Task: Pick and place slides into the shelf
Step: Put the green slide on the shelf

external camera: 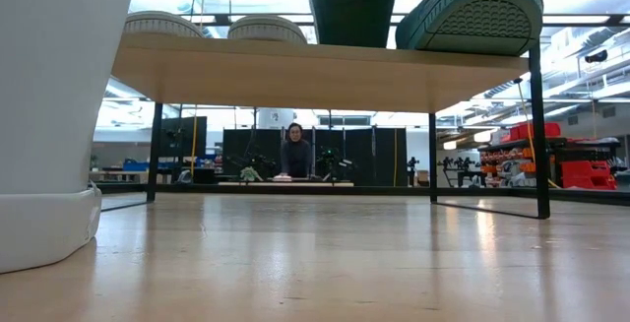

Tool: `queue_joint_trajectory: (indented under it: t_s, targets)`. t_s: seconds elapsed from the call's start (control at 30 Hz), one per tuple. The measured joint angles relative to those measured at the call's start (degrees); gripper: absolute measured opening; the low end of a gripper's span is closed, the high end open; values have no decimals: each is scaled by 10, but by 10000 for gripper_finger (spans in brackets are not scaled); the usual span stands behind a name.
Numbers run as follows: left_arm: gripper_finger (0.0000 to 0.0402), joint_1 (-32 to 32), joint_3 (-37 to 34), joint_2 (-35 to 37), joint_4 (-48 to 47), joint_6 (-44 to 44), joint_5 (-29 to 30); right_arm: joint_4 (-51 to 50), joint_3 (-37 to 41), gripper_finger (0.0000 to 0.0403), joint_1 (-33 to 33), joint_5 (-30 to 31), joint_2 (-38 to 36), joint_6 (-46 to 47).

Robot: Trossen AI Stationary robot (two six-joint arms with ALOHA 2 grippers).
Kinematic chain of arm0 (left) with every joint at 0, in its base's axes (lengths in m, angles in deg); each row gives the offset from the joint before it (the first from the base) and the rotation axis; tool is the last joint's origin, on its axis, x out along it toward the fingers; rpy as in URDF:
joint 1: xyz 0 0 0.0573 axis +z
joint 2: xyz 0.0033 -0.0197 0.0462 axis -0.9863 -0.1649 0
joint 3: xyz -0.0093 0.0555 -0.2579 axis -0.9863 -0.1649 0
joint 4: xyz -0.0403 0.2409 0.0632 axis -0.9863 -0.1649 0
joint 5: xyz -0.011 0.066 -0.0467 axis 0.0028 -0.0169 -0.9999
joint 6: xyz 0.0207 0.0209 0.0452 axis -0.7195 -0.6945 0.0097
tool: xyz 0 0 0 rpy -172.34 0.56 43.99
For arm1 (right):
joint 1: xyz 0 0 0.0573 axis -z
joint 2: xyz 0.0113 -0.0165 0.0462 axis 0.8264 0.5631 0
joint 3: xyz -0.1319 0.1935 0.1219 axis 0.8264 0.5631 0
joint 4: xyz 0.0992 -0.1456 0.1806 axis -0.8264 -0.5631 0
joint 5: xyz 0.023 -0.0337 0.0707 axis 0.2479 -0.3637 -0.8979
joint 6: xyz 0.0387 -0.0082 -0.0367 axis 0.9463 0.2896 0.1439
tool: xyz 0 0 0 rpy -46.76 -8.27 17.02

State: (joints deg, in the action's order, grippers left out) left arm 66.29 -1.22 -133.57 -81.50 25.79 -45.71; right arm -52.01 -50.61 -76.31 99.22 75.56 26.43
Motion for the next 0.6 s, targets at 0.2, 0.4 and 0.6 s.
queue_joint_trajectory:
  t_s: [0.2,0.4,0.6]
  targets:
    - [244,0,0,0,1,0,1,0,0,35,1,-8,0,18]
    - [242,0,0,0,1,0,7,-6,0,39,0,-34,0,35]
    - [238,0,0,0,1,0,8,-20,0,43,1,-51,0,44]
